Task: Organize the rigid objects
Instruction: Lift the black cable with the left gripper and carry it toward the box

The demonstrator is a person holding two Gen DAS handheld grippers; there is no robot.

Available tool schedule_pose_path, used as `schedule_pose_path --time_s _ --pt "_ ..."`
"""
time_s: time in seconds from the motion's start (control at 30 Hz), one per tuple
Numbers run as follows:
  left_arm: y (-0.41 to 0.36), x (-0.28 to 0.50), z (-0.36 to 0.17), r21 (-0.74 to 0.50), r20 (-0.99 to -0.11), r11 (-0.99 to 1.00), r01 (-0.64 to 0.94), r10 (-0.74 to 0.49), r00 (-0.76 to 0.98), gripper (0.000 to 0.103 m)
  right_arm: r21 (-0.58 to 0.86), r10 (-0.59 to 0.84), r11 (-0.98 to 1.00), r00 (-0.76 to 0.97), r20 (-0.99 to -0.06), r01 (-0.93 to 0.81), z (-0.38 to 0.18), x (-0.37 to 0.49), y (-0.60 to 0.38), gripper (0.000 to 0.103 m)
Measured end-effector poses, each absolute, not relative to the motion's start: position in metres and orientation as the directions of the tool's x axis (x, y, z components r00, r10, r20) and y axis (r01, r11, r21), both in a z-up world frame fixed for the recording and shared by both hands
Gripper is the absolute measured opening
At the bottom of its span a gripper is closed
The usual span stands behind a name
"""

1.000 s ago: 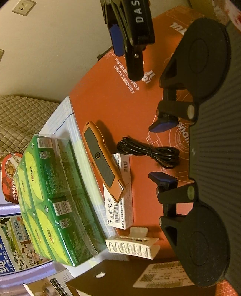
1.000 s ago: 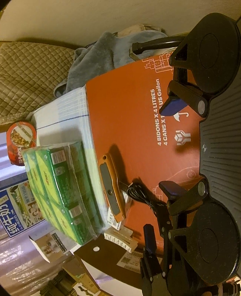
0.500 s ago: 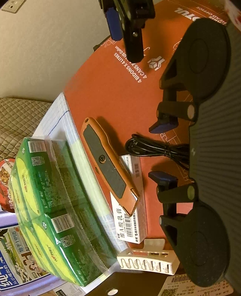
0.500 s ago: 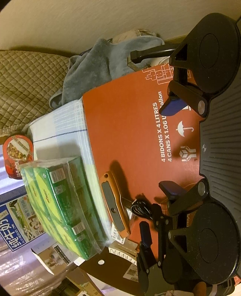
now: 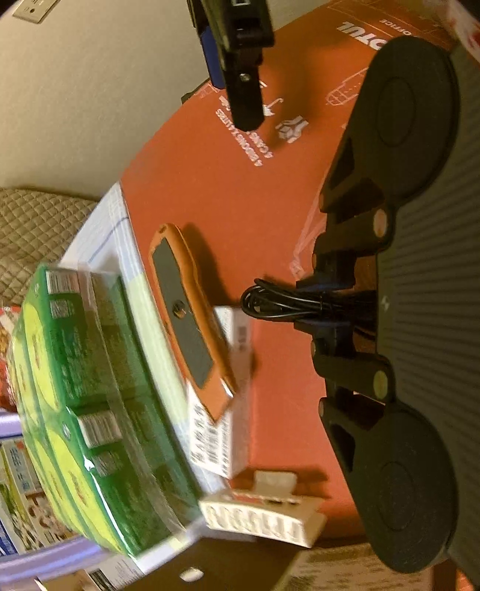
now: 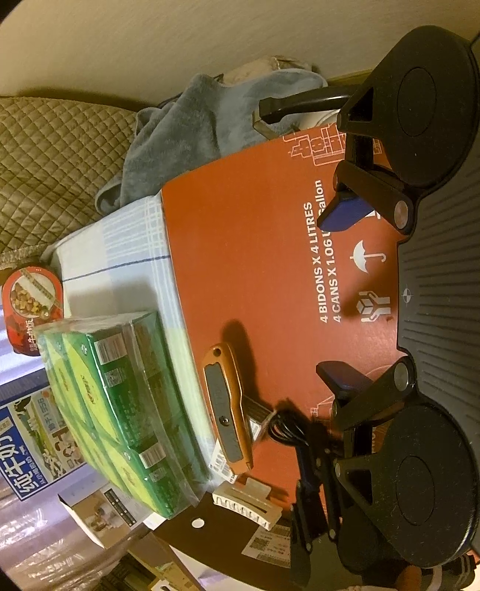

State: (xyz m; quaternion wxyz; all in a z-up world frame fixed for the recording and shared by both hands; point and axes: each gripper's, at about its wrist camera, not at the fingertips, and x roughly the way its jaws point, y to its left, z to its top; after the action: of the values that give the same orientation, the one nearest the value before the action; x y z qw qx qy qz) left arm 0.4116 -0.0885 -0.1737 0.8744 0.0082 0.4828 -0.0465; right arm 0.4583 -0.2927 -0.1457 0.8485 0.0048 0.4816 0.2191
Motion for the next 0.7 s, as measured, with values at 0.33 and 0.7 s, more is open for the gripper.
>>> schedule_pose_path --time_s 0.33,0.7 --pt "-0.053 0.35 -0.162 -0.033 -0.856 0.999 -0.041 -0.007 0.518 0.011 0.224 0.416 0.871 0.414 -0.809 -0.437 -0.144 0.45 -0.273 0.074" --pt "-0.005 0.274 -0.151 -0.023 -0.86 0.964 -0.266 0.117 0.498 0.011 0.236 0.509 0.765 0.338 -0.792 -0.599 -0.146 0.431 -0.203 0.074"
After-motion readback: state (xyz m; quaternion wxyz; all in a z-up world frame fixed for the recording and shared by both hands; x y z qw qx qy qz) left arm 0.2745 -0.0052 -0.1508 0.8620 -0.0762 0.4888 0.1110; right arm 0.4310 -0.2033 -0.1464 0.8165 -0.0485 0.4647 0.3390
